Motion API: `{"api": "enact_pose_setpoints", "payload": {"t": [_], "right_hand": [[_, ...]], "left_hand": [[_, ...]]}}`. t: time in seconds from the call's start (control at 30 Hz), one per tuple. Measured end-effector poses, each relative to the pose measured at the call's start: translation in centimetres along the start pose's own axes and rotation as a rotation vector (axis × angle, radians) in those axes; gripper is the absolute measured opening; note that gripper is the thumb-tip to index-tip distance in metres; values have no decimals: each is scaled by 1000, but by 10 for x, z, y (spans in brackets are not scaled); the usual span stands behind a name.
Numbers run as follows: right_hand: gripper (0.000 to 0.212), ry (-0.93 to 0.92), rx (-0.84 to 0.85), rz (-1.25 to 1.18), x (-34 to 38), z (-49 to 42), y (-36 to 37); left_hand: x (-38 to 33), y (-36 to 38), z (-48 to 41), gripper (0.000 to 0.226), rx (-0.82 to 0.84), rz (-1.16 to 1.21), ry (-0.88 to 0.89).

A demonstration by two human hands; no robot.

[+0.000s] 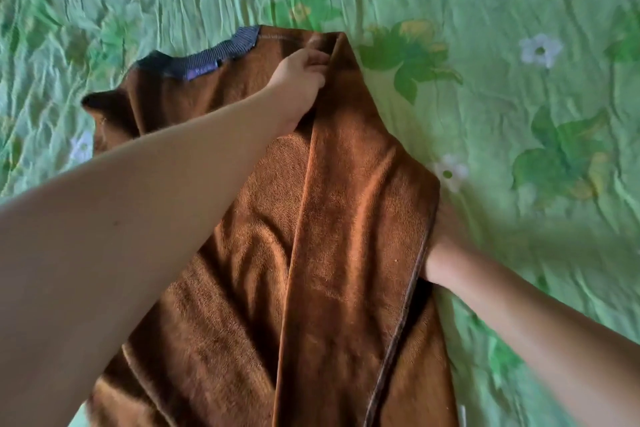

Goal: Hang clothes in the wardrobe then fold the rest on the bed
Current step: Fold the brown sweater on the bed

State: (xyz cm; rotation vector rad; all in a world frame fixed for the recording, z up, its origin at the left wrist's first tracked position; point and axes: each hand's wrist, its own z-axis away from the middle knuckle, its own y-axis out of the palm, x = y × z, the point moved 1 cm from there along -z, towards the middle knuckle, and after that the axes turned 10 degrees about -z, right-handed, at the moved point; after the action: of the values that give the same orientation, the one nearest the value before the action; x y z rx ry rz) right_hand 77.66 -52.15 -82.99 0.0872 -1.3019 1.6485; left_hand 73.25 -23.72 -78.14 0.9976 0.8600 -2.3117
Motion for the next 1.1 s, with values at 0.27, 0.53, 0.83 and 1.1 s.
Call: {"api": "enact_pose_setpoints", "payload": {"t": [0.27, 0.53, 0.83, 1.1], "right_hand": [[27, -311, -471, -152, -14, 40, -46], [76, -459, -163, 505, 70, -24, 0], [80, -317, -62, 519, 71, 5, 24], [83, -523, 157, 469, 58, 215, 137]], "left_hand": [[58, -20, 73, 45, -79, -408, 323], [109, -12, 117, 71, -38, -1356, 557], [145, -41, 175, 69, -21, -1404, 584], [305, -53, 374, 81, 27, -1348, 605]]}}
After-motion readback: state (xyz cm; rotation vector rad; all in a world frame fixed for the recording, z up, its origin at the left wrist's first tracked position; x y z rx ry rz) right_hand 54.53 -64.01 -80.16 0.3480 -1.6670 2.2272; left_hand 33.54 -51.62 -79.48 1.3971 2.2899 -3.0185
